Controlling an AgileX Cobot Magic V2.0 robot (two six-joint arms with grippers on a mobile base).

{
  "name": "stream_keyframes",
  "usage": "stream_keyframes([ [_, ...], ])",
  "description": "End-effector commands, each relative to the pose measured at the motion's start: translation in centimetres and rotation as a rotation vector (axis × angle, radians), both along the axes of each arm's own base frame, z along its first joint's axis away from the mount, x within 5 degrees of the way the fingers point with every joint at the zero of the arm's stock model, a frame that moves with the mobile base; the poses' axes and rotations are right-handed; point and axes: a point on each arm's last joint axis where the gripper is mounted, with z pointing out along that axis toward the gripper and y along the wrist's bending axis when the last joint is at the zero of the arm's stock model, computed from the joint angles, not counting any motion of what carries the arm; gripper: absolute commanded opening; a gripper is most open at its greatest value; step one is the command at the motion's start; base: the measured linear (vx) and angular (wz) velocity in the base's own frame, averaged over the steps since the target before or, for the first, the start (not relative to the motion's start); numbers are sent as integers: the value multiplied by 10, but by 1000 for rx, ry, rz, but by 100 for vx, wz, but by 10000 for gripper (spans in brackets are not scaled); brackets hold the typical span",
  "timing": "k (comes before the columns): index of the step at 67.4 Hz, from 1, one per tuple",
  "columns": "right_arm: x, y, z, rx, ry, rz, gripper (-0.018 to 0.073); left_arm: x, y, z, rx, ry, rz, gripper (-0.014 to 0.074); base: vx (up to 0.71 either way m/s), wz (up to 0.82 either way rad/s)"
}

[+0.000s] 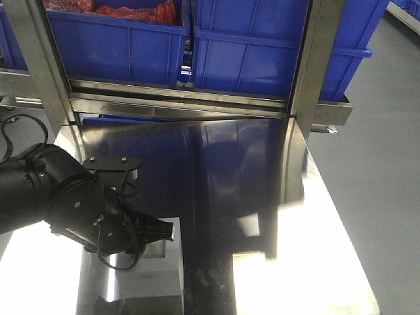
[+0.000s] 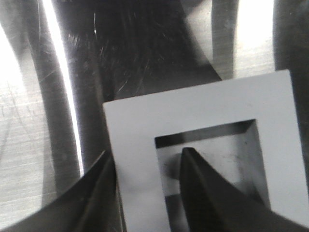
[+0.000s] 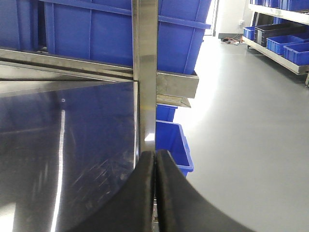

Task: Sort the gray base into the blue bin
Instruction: 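Close the left gripper on the block's frame edge and lift it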

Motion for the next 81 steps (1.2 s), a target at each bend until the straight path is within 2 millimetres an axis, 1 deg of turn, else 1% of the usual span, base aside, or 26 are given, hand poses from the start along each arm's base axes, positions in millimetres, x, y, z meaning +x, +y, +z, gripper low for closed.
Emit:
stream_keyframes([
  [1,0,0,6,-21,-82,3,-5,3,-2,13,-36,-49,-2,167,0,0],
  [11,0,0,6,-21,-82,3,-5,2,-1,16,-30,-61,-35,-10,0,0],
  [16,0,0,6,-21,-82,3,-5,1,0,21,-43,-84,-45,-10,0,0],
  [21,0,0,6,-21,-81,3,-5,0,1,31,-64,-131,-52,-9,0,0],
  [26,0,0,6,-21,-82,3,-5,-3,3,45,-97,-194,-62,-8,0,0],
  [32,0,0,6,-21,-82,3,-5,-8,8,67,-134,-295,-82,-8,0,0],
  [37,0,0,6,-21,-82,3,-5,-16,12,83,-159,-374,-106,-8,0,0],
  [41,0,0,6,-21,-82,3,-5,-22,16,92,-183,-441,-124,-8,0,0],
  [43,0,0,6,-21,-82,3,-5,-27,20,98,-204,-481,-130,-8,0,0],
  [52,0,0,6,-21,-82,3,-5,-47,34,109,-262,-624,-168,-8,0,0],
  [54,0,0,6,-21,-82,3,-5,-51,37,108,-266,-640,-175,-8,0,0],
  [63,0,0,6,-21,-82,3,-5,-78,57,116,-304,-770,-209,-8,0,0],
  [75,0,0,6,-21,-82,3,-5,-118,87,116,-325,-915,-239,-8,0,0],
  [81,0,0,6,-21,-82,3,-5,-135,100,111,-344,-977,-248,-8,0,0],
])
